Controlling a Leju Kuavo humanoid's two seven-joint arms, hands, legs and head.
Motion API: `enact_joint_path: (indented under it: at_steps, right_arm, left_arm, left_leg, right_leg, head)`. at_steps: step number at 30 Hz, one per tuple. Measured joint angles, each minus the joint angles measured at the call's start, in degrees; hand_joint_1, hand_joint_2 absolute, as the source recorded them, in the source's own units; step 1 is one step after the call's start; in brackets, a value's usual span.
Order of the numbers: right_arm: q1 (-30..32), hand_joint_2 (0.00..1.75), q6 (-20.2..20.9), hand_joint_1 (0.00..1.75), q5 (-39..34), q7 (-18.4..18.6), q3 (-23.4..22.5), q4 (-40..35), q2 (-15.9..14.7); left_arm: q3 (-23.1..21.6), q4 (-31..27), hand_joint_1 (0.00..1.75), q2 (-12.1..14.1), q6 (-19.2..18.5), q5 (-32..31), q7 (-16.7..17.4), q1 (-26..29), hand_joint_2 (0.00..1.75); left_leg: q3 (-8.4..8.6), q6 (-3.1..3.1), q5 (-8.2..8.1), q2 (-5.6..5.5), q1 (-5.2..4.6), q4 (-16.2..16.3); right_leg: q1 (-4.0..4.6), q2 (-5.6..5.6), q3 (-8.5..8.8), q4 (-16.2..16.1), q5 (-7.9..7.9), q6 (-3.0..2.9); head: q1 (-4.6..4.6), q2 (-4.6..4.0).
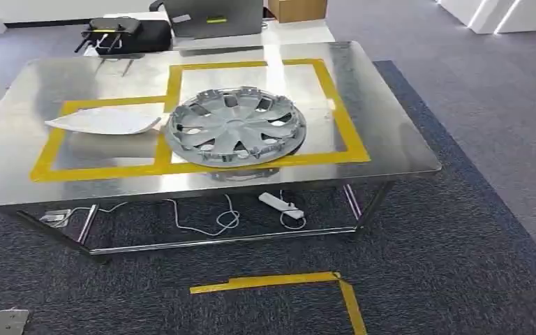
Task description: Take the parts from the cabinet and place them on the table.
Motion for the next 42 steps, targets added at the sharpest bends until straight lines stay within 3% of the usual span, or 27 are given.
enact_joint_path:
  at_steps: [2,4,5,7,9,10,11,12,15,16,18,20,21,22,24,25,26,27,28,30,31,33,35,36,38,40,42]
  right_arm:
    - [-0.29,0.00,0.02,0.00,0.09,0.11,0.11,0.20,0.00]
    - [-0.33,0.00,0.07,0.00,0.24,0.31,0.24,0.42,0.00]
    - [-0.43,0.00,0.15,0.00,0.37,0.35,0.28,0.55,0.00]
    - [-0.51,0.00,0.46,0.00,0.63,0.61,0.35,0.77,0.00]
    - [-0.57,0.00,0.59,0.00,0.74,0.90,0.42,0.96,0.00]
    - [-0.61,0.00,0.57,0.00,0.83,0.96,0.48,1.07,0.00]
    - [-0.72,0.00,0.44,0.00,0.98,1.05,0.50,1.16,0.00]
    - [-0.75,0.00,0.37,0.00,1.33,1.07,0.50,1.18,0.00]
    - [-0.80,0.00,0.39,0.00,2.34,1.68,0.48,1.31,0.02]
    - [-0.85,0.00,0.44,0.00,2.62,1.88,0.50,1.33,0.11]
    - [-0.70,0.00,0.44,0.00,3.06,2.08,0.48,1.40,0.11]
    - [-0.52,0.00,0.57,0.00,3.85,2.54,0.46,1.44,0.11]
    - [-0.53,0.00,0.61,0.00,4.23,2.77,0.35,1.48,0.11]
    - [-0.54,0.00,0.61,0.00,4.64,3.04,0.09,1.51,0.11]
    - [-0.60,0.00,0.61,0.00,5.01,3.21,-0.46,1.57,0.13]
    - [-0.64,0.00,0.61,0.00,5.03,3.26,-0.55,1.60,0.13]
    - [-0.62,0.00,0.61,0.00,5.05,3.28,-0.66,1.62,0.13]
    - [-0.49,0.00,0.61,0.00,5.22,3.28,-0.81,1.60,0.13]
    - [-0.54,0.00,0.57,0.00,5.51,3.45,-0.87,1.60,0.13]
    - [-0.69,0.00,0.41,0.00,6.08,3.65,-1.18,1.60,0.13]
    - [-0.55,0.00,0.39,0.00,6.23,3.74,-1.42,1.60,0.15]
    - [-0.43,0.00,0.31,0.00,6.47,3.85,-1.62,1.60,0.13]
    - [0.19,0.00,0.22,0.00,6.56,3.96,-1.79,1.60,0.13]
    - [0.34,0.00,0.22,0.00,6.58,3.85,-1.90,1.60,0.13]
    - [0.53,0.00,0.22,0.00,6.71,3.52,-2.64,1.60,0.13]
    - [0.55,0.00,0.24,0.00,6.93,3.34,-3.43,1.60,0.13]
    - [0.76,0.00,0.26,0.00,7.80,2.69,-4.42,1.57,0.11]
  left_arm:
    - [0.46,0.33,0.00,-0.41,0.00,-0.13,-0.09,-0.27,0.00]
    - [0.50,0.72,0.00,-0.50,-0.22,-0.17,-0.17,-0.20,0.00]
    - [0.50,0.87,0.00,-0.52,-0.22,-0.09,-0.33,-0.17,0.00]
    - [0.50,1.07,0.00,-0.52,-0.13,0.77,-0.39,-0.13,0.00]
    - [0.15,1.27,0.00,-0.57,0.09,2.09,-0.19,0.06,0.00]
    - [-0.41,1.33,0.00,-0.59,0.22,3.05,0.54,0.22,0.00]
    - [-1.24,1.44,0.00,-0.70,0.46,3.95,1.24,0.53,0.00]
    - [-2.37,1.53,0.00,-0.68,0.88,5.01,1.90,1.07,0.00]
    - [-6.35,1.79,0.00,-0.72,2.71,10.80,4.97,3.69,0.00]
    - [-7.39,1.86,0.00,-0.83,3.06,11.85,5.38,4.54,0.00]
    - [-9.25,2.05,0.00,-1.09,3.28,12.52,6.06,5.78,0.00]
    - [-10.84,2.08,0.00,-1.16,2.51,12.70,6.69,6.25,0.00]
    - [-11.24,2.08,0.00,-1.18,2.05,12.61,6.89,6.43,0.00]
    - [-11.67,2.10,0.00,-1.27,1.66,12.59,6.93,6.71,0.00]
    - [-12.18,2.10,0.00,-1.33,1.44,12.52,7.02,7.22,0.00]
    - [-12.44,2.08,0.00,-1.35,1.38,12.52,7.02,7.45,0.00]
    - [-12.81,2.08,0.00,-1.42,1.31,12.46,7.02,7.50,0.00]
    - [-12.99,2.05,0.00,-1.42,1.22,12.44,7.02,7.50,0.00]
    - [-13.29,2.03,0.00,-1.42,1.11,12.28,7.02,7.51,0.00]
    - [-13.42,2.03,0.00,-1.44,1.18,12.15,7.02,8.03,0.00]
    - [-13.44,2.03,0.00,-1.44,1.27,11.96,6.97,8.36,0.00]
    - [-13.68,2.03,0.00,-1.57,1.36,11.67,6.95,8.44,0.00]
    - [-14.03,2.03,0.00,-1.64,1.18,11.47,6.82,8.28,0.00]
    - [-14.21,2.05,0.00,-1.66,0.65,11.32,6.78,8.29,0.00]
    - [-14.25,2.05,0.00,-1.77,-0.72,11.15,6.78,8.36,0.00]
    - [-14.25,2.05,0.00,-1.84,-1.72,11.45,6.80,8.34,0.00]
    - [-14.30,2.05,0.00,-1.90,-4.42,13.14,6.80,8.19,0.00]
  left_leg:
    - [-1.52,0.87,1.60,-0.40,0.26,-0.39]
    - [-3.42,1.06,3.07,-1.00,0.12,-0.27]
    - [-4.36,1.09,3.87,-1.27,0.00,-0.15]
    - [-6.82,0.95,5.50,-1.96,-0.15,0.23]
    - [-9.13,0.67,6.94,-2.80,-0.18,0.81]
    - [-9.95,0.48,7.61,-3.34,-0.17,1.10]
    - [-10.58,0.22,8.12,-3.65,-0.38,1.47]
    - [-11.13,0.03,8.78,-4.17,-0.57,1.96]
    - [-11.83,-0.95,11.08,-5.82,-0.44,1.46]
    - [-12.13,-1.17,10.26,-5.36,-0.17,1.88]
    - [-13.27,-2.21,2.11,-2.79,0.14,7.13]
    - [-14.42,-3.17,-4.09,-2.05,0.85,16.32]
    - [-14.44,-3.52,-4.33,-1.95,1.22,19.45]
    - [-13.75,-3.85,-2.56,-1.80,1.64,20.89]
    - [-9.14,-4.31,2.34,-1.26,2.19,17.08]
    - [-5.68,-4.37,2.75,-0.30,2.27,12.65]
    - [-1.42,-4.25,1.25,1.97,2.22,7.11]
    - [0.96,-3.85,-0.17,2.43,1.81,2.51]
    - [1.09,-2.98,-1.07,2.20,1.58,1.58]
    - [-0.11,-2.31,-0.84,1.16,1.26,1.55]
    - [-0.76,-1.21,0.00,0.70,1.44,1.04]
    - [-2.36,0.05,1.34,0.06,1.25,1.05]
    - [-4.14,0.63,2.74,-1.23,0.71,1.11]
    - [-4.99,0.80,3.49,-1.84,0.40,1.17]
    - [-7.08,0.81,5.01,-3.16,-0.04,1.52]
    - [-9.01,0.66,6.35,-4.52,-0.21,1.89]
    - [-10.12,0.31,7.66,-5.70,-0.53,2.23]
  right_leg:
    - [-0.08,1.22,-1.18,2.52,-5.04,0.18]
    - [-0.06,1.84,-3.19,10.20,-12.09,0.32]
    - [-0.01,1.91,-3.86,14.12,-13.78,0.35]
    - [0.02,1.95,-2.85,17.13,-11.40,0.22]
    - [0.10,2.54,2.33,11.60,-6.45,-0.20]
    - [0.13,3.70,6.08,6.59,-6.10,-0.55]
    - [0.35,5.73,10.56,0.90,-8.00,-0.87]
    - [0.13,5.94,13.36,-4.09,-9.61,-1.14]
    - [0.56,4.31,11.45,-3.38,-8.94,-2.00]
    - [0.09,3.18,10.84,-3.48,-8.24,-2.56]
    - [0.15,1.83,9.64,-3.47,-7.09,-3.16]
    - [0.15,0.12,8.01,-3.29,-5.77,-3.08]
    - [0.13,-0.56,7.12,-3.06,-5.26,-2.92]
    - [0.10,-1.37,6.06,-2.63,-4.77,-2.72]
    - [-0.10,-2.82,4.32,-1.38,-4.13,-2.21]
    - [-0.21,-3.37,3.56,-0.79,-3.85,-1.89]
    - [-0.07,-3.82,2.97,-0.24,-3.61,-1.51]
    - [-0.08,-4.51,2.47,0.47,-3.44,-1.14]
    - [-0.11,-5.12,2.20,0.55,-2.95,-0.55]
    - [-0.27,-6.23,1.78,0.53,-1.99,0.19]
    - [-0.51,-5.98,1.42,0.56,-2.16,0.66]
    - [-0.69,-0.09,-0.14,4.04,-7.76,0.85]
    - [-0.37,1.70,-2.11,12.55,-13.64,0.56]
    - [-0.20,1.91,-2.70,15.82,-14.77,0.35]
    - [0.23,2.02,-0.97,16.01,-11.78,-0.36]
    - [0.61,3.16,4.85,8.02,-7.25,-1.17]
    - [0.74,7.05,11.58,-1.67,-8.86,-1.95]
  head:
    - [0.11,0.00]
    - [0.22,0.00]
    - [0.18,0.00]
    - [0.20,0.00]
    - [0.17,0.00]
    - [0.17,0.00]
    - [0.17,0.00]
    - [0.11,0.00]
    - [0.20,0.00]
    - [0.29,0.00]
    - [-0.35,0.00]
    - [-0.35,0.00]
    - [-0.35,0.00]
    - [-0.39,0.00]
    - [-0.39,0.00]
    - [-0.35,0.00]
    - [-0.48,0.00]
    - [-0.44,0.00]
    - [-0.37,0.00]
    - [-0.44,0.00]
    - [-0.39,0.00]
    - [-0.35,0.00]
    - [-0.33,0.00]
    - [-0.31,0.00]
    - [-0.37,0.00]
    - [-0.33,0.00]
    - [-0.33,0.00]
